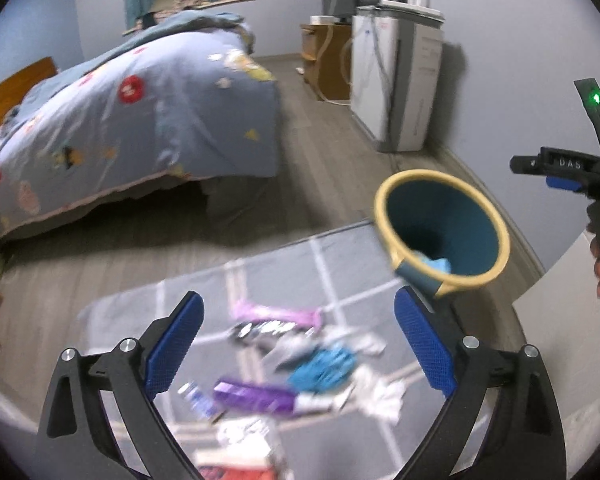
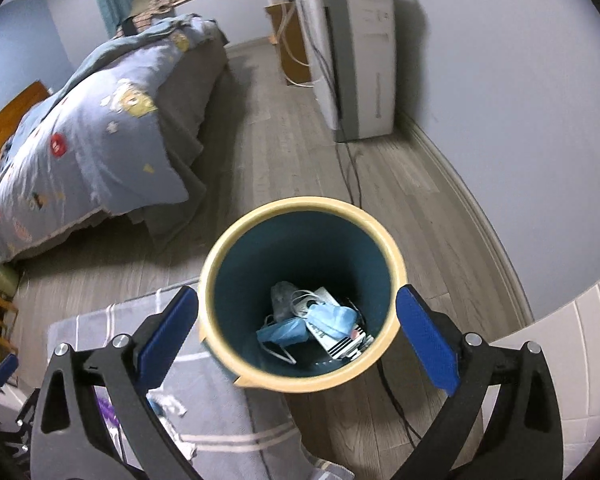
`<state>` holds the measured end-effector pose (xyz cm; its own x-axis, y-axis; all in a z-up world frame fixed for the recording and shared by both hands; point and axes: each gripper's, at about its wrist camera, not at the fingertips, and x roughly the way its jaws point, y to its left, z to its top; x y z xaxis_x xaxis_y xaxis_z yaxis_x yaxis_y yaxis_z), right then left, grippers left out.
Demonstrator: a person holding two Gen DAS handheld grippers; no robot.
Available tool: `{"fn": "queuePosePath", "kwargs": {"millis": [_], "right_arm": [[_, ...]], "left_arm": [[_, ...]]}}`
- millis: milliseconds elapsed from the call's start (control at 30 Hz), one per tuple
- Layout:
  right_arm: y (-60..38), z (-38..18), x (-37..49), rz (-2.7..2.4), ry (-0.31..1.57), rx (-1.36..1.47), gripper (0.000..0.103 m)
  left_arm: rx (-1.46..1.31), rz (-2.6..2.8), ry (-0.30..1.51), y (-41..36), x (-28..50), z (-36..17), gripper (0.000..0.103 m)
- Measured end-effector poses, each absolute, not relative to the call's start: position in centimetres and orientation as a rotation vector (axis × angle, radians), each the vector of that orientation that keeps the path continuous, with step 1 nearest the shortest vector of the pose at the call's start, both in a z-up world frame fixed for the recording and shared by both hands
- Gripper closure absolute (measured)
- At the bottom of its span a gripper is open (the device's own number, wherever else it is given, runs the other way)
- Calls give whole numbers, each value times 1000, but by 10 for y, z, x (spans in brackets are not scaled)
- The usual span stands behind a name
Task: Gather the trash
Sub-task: 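Move both tools back over the trash on the cushion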
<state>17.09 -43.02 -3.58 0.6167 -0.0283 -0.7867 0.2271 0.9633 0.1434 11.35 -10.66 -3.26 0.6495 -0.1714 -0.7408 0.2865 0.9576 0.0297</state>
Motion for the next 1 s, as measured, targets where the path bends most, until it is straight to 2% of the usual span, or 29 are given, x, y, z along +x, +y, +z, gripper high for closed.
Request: {"fn": "queuePosePath", "kwargs": {"millis": [167, 333, 600, 800, 1000], "right_arm": [[-395, -30, 162, -145, 893, 130, 6], [-353, -42, 158, -75, 938, 63, 6], [-300, -65, 144, 38, 1011, 119, 6], [-276, -90, 133, 20, 1082, 94, 6], [-258, -120, 119, 34, 1167, 96, 6]], "left_arm": [[61, -190, 815, -57, 83, -34, 7], [-14, -99, 876, -15, 66, -59, 7], [-4, -57, 981, 18, 53, -104, 7], [-20, -123, 1059, 10, 43, -131, 7], [78, -174, 1151, -12, 42, -162, 7]]}}
